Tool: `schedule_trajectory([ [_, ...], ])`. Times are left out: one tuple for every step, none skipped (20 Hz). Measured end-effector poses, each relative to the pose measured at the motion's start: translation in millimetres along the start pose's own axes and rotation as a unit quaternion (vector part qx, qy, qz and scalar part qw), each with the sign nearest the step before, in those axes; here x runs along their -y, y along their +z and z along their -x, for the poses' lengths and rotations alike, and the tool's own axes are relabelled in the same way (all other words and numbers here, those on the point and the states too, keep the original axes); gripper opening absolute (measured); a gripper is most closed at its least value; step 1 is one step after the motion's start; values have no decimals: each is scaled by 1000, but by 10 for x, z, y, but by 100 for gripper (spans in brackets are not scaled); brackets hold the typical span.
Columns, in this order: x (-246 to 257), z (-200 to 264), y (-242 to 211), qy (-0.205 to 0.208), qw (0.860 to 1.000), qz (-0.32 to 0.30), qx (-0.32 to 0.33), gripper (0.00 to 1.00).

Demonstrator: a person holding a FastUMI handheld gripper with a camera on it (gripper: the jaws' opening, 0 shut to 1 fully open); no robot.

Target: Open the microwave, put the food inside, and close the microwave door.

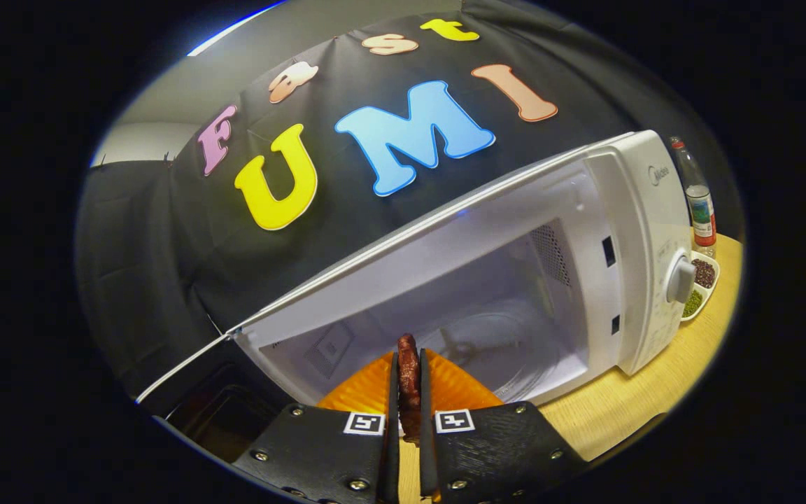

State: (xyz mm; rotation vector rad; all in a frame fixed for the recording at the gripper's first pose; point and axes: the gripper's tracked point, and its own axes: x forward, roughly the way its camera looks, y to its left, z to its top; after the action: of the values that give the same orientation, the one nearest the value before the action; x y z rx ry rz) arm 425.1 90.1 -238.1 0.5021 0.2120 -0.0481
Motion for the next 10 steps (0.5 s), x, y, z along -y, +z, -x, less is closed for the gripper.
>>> schedule_trajectory([
  [-17, -79, 31, 0, 1000, -1, 8, 12],
  [-28, -157, 39, 0, 1000, -2, 13, 12],
  [-27, -234, 29, -1, 1000, -4, 15, 12],
  [-20, -305, -1, -4, 1000, -7, 13, 12],
  [-7, -361, -17, -3, 1000, -13, 16, 12],
  [9, -395, -1, -6, 1000, -19, 18, 12],
  [66, -477, -38, -12, 999, -22, 22, 12],
  [116, -525, -48, -17, 999, -20, 29, 12],
  [151, -573, -60, -21, 999, -19, 31, 12],
  [186, -614, -61, -22, 999, -19, 36, 12],
])
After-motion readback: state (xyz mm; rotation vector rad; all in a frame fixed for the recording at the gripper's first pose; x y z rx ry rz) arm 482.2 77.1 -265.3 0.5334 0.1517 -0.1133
